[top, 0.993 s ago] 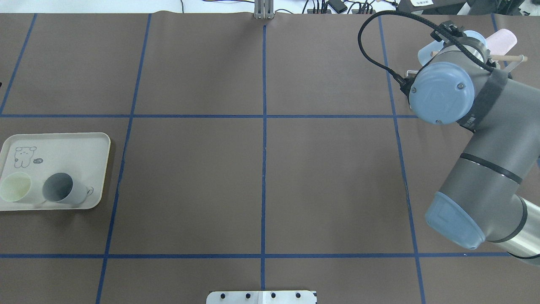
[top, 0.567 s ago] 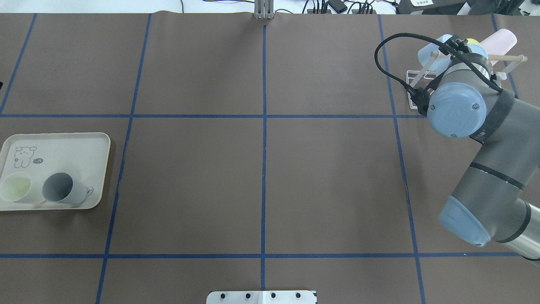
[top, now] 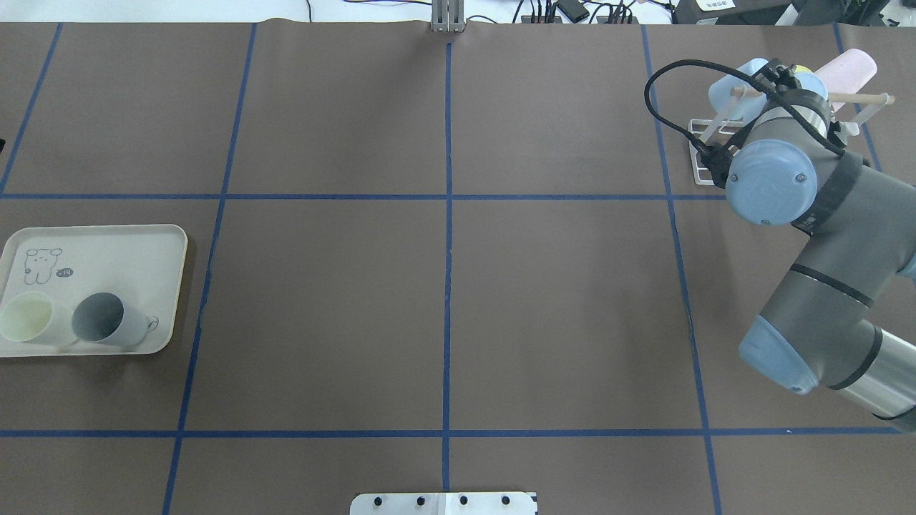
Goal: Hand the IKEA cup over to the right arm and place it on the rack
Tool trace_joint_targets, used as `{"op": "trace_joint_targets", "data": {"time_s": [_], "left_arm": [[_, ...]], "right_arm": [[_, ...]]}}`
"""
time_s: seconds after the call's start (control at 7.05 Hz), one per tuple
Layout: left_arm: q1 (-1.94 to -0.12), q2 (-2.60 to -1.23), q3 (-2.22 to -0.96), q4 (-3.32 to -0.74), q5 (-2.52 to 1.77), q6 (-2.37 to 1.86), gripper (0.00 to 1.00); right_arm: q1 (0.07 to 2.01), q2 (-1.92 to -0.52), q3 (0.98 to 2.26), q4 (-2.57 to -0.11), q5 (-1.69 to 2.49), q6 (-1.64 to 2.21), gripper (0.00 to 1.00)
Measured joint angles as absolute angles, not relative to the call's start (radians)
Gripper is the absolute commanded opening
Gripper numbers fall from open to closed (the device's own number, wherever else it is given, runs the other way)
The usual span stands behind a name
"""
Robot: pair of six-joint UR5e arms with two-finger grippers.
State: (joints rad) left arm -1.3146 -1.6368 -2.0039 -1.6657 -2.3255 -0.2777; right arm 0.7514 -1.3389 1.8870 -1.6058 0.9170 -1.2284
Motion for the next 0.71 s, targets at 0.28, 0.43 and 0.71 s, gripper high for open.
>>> {"op": "trace_joint_targets", "data": {"time_s": [0.28, 0.43, 0.71], "left_arm": [[-1.315, -1.637, -2.003, -1.666, -2.326, -0.278, 1.0], [-1.315, -1.637, -2.003, -1.666, -2.326, -0.278, 1.0], [-1.315, -1.637, -2.002, -1.666, -2.326, -0.278, 1.0]], "right_arm": [[0.762, -1.336, 1.841, -1.54, 0.916, -1.265, 0.49], [0.763, -1.335, 1.831, -1.532, 0.916, -1.268, 0.49], [0.764, -1.337, 1.824, -1.528, 0.916, -1.269, 0.5]]}}
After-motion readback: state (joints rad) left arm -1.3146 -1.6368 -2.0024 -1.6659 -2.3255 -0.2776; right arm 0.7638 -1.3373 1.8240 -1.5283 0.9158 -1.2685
